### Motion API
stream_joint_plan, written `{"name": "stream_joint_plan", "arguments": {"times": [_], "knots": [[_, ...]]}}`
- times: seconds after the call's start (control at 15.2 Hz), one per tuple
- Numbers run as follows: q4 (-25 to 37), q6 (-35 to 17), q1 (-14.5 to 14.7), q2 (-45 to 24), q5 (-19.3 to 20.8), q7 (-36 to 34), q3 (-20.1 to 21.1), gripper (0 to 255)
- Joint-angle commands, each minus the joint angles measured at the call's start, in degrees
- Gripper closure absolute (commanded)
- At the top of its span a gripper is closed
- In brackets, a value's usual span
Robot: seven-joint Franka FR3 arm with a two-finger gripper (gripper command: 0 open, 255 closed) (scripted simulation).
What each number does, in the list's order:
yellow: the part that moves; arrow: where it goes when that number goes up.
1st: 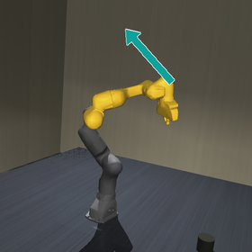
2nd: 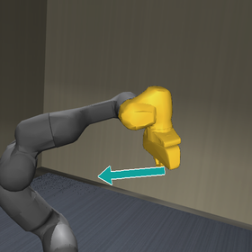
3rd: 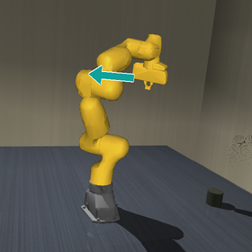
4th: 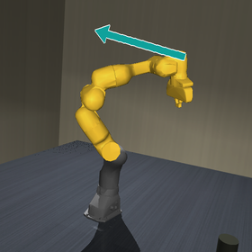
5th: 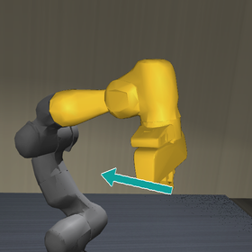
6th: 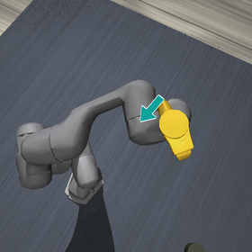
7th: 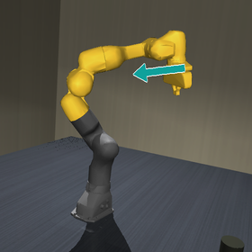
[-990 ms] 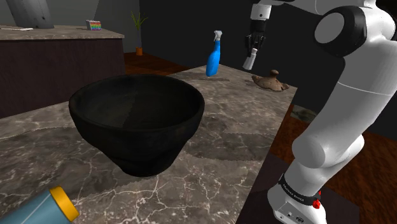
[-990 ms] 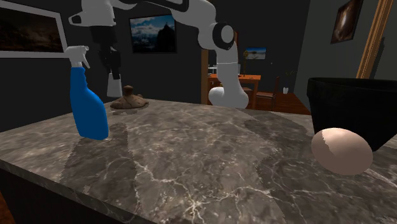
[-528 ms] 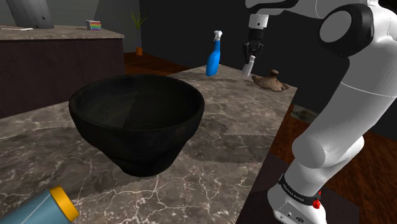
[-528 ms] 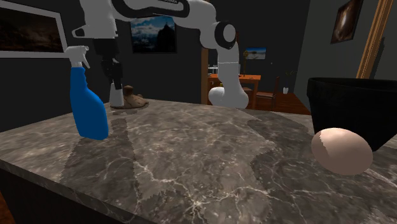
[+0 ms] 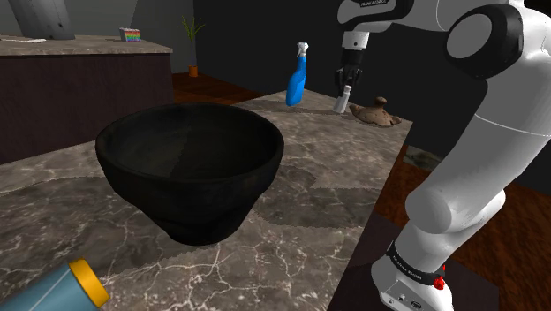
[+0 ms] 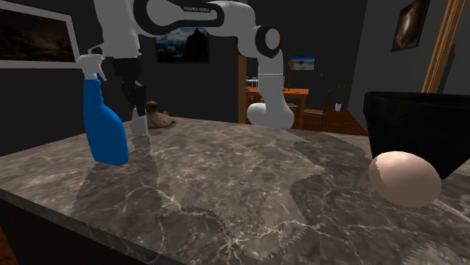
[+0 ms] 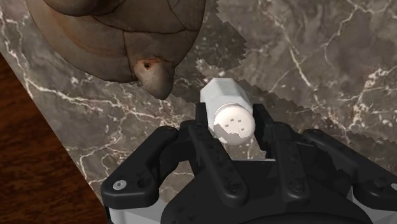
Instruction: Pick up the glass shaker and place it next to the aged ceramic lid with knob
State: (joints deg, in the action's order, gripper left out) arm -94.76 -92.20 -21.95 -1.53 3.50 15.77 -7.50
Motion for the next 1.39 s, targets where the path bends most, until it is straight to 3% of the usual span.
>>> {"name": "stream_joint_plan", "arguments": {"times": [0.0, 0.26, 0.33, 0.66, 0.92, 1.32], "knots": [[-0.12, -0.11, 0.01, 0.04, 0.0, -0.02, 0.01, 255], [-0.12, -0.11, 0.01, 0.04, 0.0, -0.02, 0.01, 255], [-0.12, -0.11, 0.01, 0.04, 0.0, -0.02, 0.01, 0], [-0.12, -0.11, 0.01, 0.04, 0.0, -0.02, 0.01, 0], [10.18, 7.84, 0.08, -2.33, -0.3, 0.29, 0.08, 0], [10.18, 7.84, 0.08, -2.33, -0.3, 0.29, 0.09, 0]]}}
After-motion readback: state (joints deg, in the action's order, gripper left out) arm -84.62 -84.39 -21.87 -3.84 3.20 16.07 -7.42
